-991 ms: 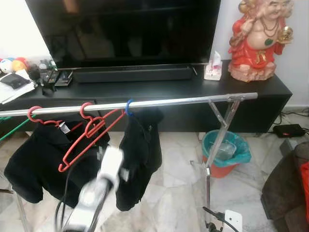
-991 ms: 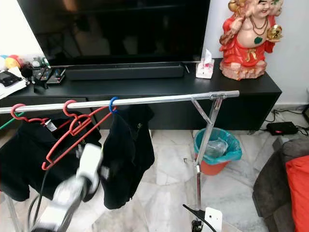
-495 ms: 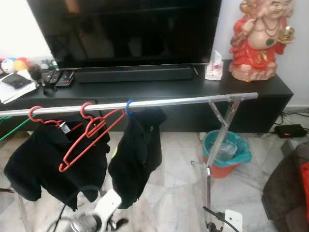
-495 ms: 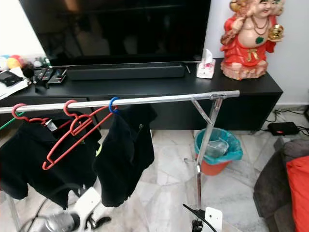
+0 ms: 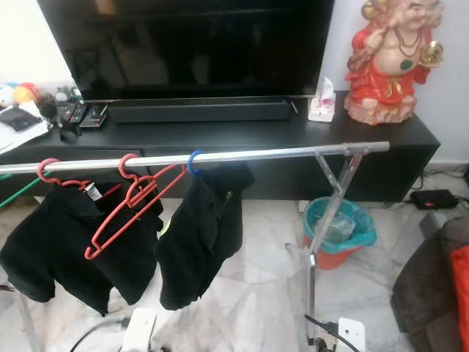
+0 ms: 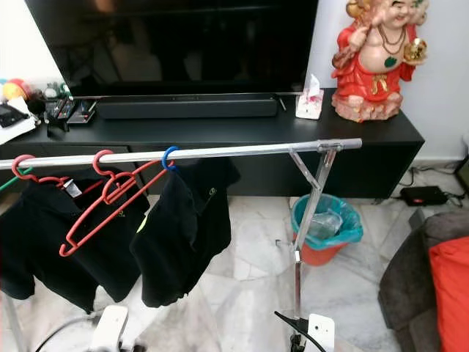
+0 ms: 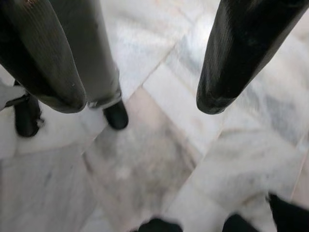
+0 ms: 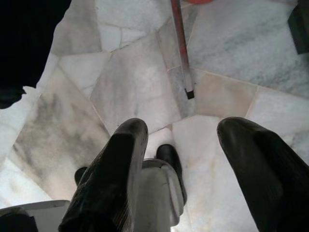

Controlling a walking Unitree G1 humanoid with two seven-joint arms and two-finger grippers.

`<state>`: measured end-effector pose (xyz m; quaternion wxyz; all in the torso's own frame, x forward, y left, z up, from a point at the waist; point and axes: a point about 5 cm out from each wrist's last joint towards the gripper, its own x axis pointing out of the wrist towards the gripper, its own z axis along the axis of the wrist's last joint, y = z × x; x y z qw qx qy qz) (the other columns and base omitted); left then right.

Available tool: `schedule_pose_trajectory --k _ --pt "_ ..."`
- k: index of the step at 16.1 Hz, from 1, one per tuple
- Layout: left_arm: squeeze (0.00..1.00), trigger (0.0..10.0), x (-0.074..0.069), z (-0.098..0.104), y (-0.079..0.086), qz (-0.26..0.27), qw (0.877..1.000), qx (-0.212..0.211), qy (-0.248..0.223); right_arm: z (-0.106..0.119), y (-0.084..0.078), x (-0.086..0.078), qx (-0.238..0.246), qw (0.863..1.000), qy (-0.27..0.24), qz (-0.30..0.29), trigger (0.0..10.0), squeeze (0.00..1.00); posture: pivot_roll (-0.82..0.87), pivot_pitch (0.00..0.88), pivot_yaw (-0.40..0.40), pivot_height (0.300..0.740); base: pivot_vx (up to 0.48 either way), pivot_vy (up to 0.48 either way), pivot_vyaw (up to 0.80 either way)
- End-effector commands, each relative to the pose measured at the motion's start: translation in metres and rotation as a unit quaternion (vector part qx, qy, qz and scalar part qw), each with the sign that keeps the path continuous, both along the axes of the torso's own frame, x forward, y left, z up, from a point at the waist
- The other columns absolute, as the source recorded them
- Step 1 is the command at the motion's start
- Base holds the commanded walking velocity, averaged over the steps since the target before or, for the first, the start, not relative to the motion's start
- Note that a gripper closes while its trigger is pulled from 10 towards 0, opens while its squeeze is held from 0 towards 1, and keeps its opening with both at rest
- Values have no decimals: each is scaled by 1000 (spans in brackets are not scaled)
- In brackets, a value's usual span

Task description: Hang hanger

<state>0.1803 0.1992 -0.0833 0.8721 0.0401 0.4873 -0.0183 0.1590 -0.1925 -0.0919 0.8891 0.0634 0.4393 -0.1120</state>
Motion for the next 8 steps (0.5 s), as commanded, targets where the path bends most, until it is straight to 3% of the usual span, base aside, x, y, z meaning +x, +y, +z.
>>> schedule_pose_trajectory --k 1,5,8 --pt "0 10000 -6 -3 3 21 1000 9 6 -2 -1 -4 -3 1000 12 11 10000 0 -241 0 35 740 0 0 0" --pt "0 10000 -19 -8 6 66 998 7 10 -1 -4 -4 -19 998 20 57 10000 0 -173 0 -9 740 0 0 0" --pt "0 10000 -19 -7 13 79 997 10 3 -1 1 -1 -17 997 19 72 10000 0 -126 0 -14 740 0 0 0"
